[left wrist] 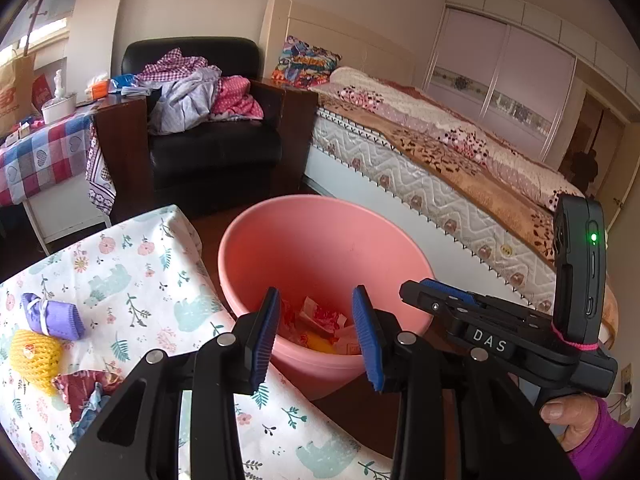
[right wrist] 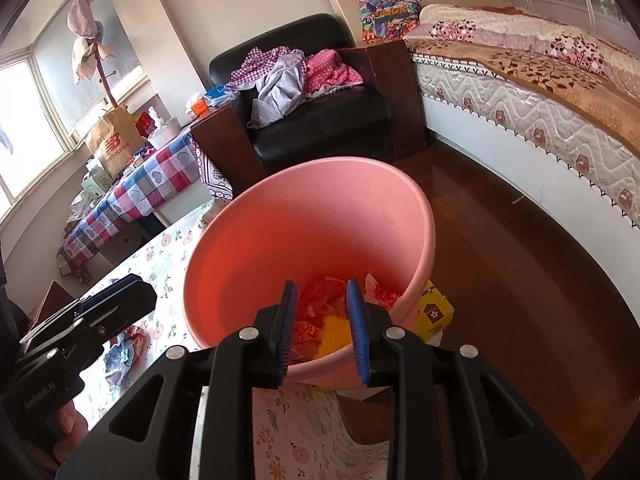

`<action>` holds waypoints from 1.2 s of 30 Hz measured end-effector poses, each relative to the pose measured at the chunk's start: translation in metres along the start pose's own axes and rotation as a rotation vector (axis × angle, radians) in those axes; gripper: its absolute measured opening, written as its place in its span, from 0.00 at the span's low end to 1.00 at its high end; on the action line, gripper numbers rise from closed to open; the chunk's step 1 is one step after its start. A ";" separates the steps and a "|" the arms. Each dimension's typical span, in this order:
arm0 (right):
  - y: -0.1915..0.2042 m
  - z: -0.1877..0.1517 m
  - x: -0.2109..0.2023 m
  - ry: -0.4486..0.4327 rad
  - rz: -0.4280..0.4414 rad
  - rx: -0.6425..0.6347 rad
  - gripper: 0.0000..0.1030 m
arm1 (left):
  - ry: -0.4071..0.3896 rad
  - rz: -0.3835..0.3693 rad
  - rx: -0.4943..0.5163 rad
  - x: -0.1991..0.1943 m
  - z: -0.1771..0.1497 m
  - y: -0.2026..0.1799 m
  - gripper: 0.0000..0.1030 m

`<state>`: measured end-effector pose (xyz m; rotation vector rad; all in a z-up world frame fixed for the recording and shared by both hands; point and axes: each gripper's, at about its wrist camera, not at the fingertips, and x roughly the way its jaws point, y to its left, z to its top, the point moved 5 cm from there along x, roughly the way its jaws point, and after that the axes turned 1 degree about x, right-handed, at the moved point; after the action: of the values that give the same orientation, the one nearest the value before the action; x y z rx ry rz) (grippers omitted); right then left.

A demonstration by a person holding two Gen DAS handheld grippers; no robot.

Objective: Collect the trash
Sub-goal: 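Move both open tools back over the trash on the table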

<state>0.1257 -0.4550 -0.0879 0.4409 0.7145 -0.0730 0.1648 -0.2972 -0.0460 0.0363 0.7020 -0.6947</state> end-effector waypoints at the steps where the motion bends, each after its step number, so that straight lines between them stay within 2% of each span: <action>1: 0.001 0.000 -0.002 -0.003 0.001 -0.003 0.25 | -0.006 0.001 -0.002 -0.003 0.001 0.001 0.36; 12: 0.034 0.002 -0.028 -0.048 0.022 -0.087 0.26 | -0.089 0.045 -0.039 -0.053 0.011 0.026 0.38; 15: 0.046 0.001 -0.033 -0.052 0.033 -0.117 0.26 | -0.114 0.078 -0.044 -0.073 0.010 0.041 0.42; 25: 0.089 -0.018 -0.030 -0.001 0.079 -0.208 0.26 | -0.171 0.226 -0.108 -0.142 -0.012 0.109 0.44; 32: 0.116 -0.036 -0.024 0.046 0.111 -0.275 0.26 | -0.151 0.296 -0.154 -0.170 -0.044 0.145 0.44; 36: 0.127 -0.044 -0.022 0.069 0.122 -0.312 0.26 | -0.108 0.310 -0.183 -0.173 -0.067 0.158 0.44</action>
<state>0.1089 -0.3234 -0.0562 0.1875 0.7504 0.1681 0.1255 -0.0579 -0.0240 -0.0591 0.6362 -0.3311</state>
